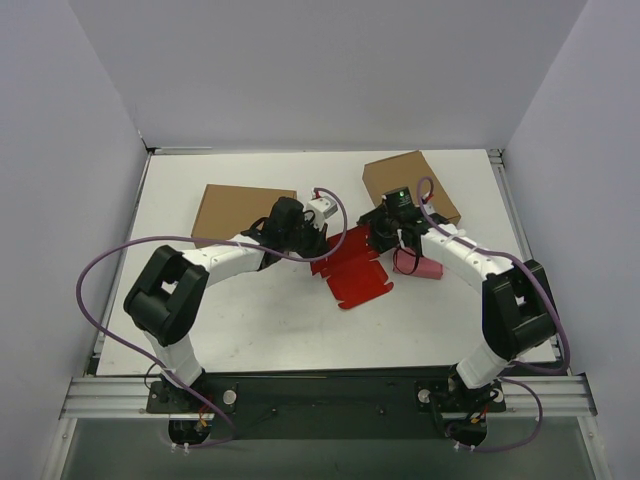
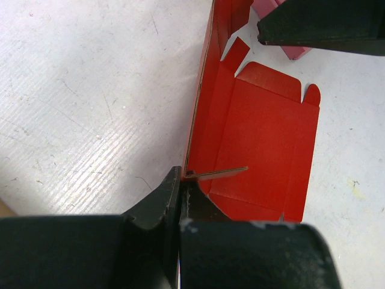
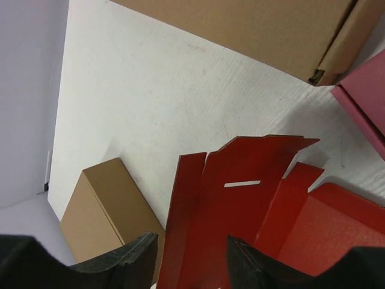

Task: Fold the paper box
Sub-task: Fold the paper box at the center of the board.

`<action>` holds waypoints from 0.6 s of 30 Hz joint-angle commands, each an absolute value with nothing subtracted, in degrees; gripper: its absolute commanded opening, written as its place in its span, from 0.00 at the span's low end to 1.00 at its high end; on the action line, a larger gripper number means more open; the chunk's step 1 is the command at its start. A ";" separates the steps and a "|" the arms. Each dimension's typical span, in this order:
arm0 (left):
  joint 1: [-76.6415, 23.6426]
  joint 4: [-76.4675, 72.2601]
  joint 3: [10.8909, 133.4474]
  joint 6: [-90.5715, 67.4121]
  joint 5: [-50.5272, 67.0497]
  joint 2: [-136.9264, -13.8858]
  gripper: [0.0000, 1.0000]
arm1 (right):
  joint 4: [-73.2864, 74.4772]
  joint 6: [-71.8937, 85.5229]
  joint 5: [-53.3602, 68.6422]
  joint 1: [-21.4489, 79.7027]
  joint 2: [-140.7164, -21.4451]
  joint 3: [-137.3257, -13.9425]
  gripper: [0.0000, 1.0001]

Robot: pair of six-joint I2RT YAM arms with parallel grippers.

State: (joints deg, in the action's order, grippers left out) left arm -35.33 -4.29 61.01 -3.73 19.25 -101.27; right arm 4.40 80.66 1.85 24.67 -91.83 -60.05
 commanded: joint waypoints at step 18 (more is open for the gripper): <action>-36.04 -2.64 61.52 -2.02 16.26 -99.67 0.00 | 1.14 77.61 3.60 23.55 -95.71 -59.77 0.47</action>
